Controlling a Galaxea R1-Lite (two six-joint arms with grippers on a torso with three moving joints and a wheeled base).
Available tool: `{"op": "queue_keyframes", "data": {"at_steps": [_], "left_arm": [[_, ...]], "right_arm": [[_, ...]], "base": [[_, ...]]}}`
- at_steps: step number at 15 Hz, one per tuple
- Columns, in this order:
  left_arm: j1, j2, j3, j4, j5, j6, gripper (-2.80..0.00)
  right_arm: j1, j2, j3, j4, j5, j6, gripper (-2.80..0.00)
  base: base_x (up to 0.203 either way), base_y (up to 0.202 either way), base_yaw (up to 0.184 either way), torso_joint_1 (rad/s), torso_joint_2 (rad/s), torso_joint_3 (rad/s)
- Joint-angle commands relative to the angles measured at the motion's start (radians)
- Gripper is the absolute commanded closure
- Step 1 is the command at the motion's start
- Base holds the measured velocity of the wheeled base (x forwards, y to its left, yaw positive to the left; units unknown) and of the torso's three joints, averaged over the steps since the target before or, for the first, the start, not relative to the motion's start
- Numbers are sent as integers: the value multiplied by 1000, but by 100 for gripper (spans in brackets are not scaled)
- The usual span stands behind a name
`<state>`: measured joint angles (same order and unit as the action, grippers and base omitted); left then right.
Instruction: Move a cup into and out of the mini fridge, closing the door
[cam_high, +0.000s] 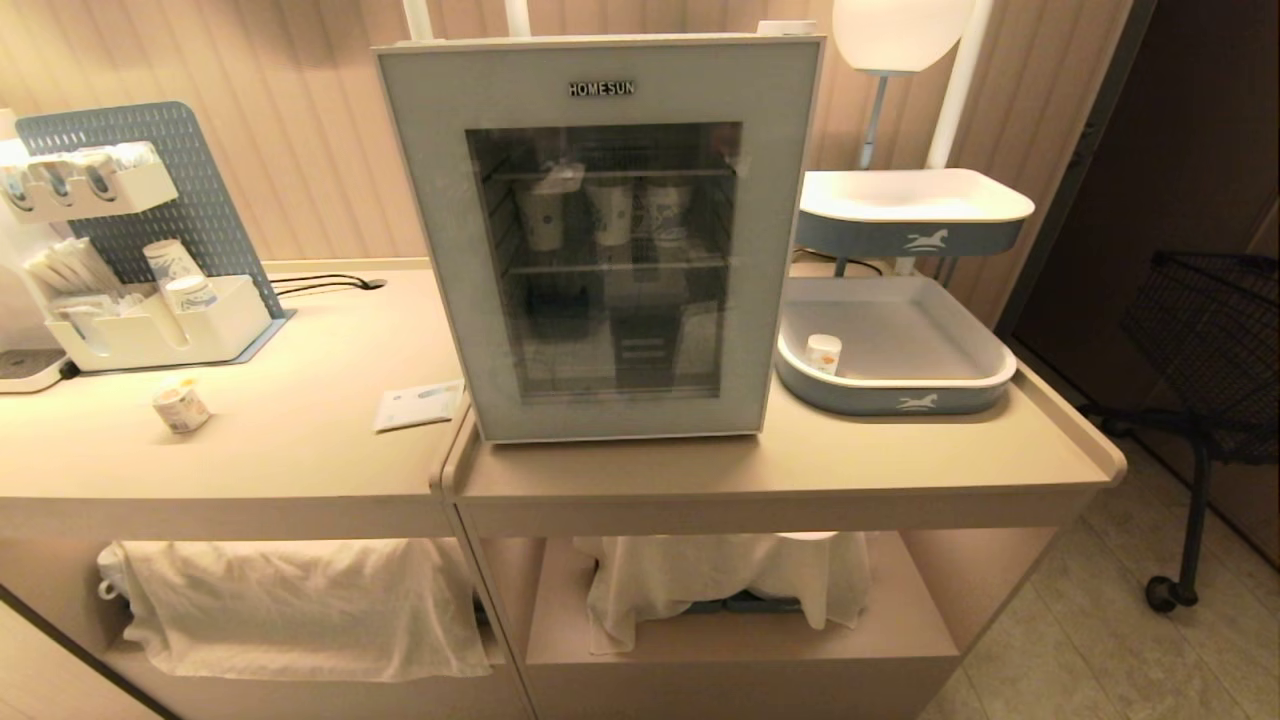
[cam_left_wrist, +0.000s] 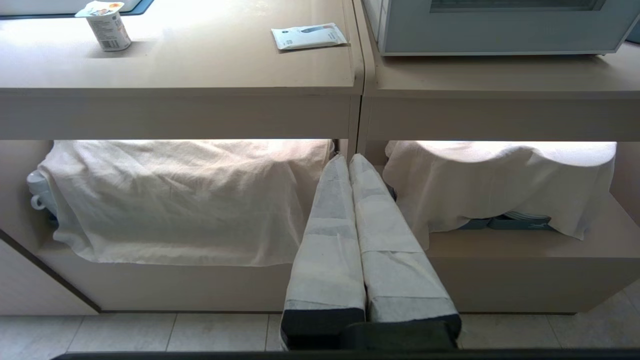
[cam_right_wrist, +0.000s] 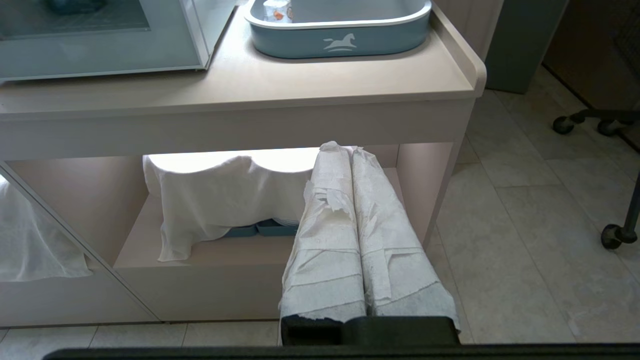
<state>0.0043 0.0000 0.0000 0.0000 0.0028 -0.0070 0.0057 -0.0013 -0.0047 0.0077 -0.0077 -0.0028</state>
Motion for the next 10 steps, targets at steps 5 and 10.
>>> {"op": "queue_keyframes", "data": {"at_steps": [5,10], "left_arm": [[0,0,2,0,0,-1,0],[0,0,2,0,0,-1,0]], "right_arm": [[0,1,0,0,0,0,0],[0,1,0,0,0,0,0]], "base": [[0,0,0,0,0,0],[0,0,0,0,0,0]]}}
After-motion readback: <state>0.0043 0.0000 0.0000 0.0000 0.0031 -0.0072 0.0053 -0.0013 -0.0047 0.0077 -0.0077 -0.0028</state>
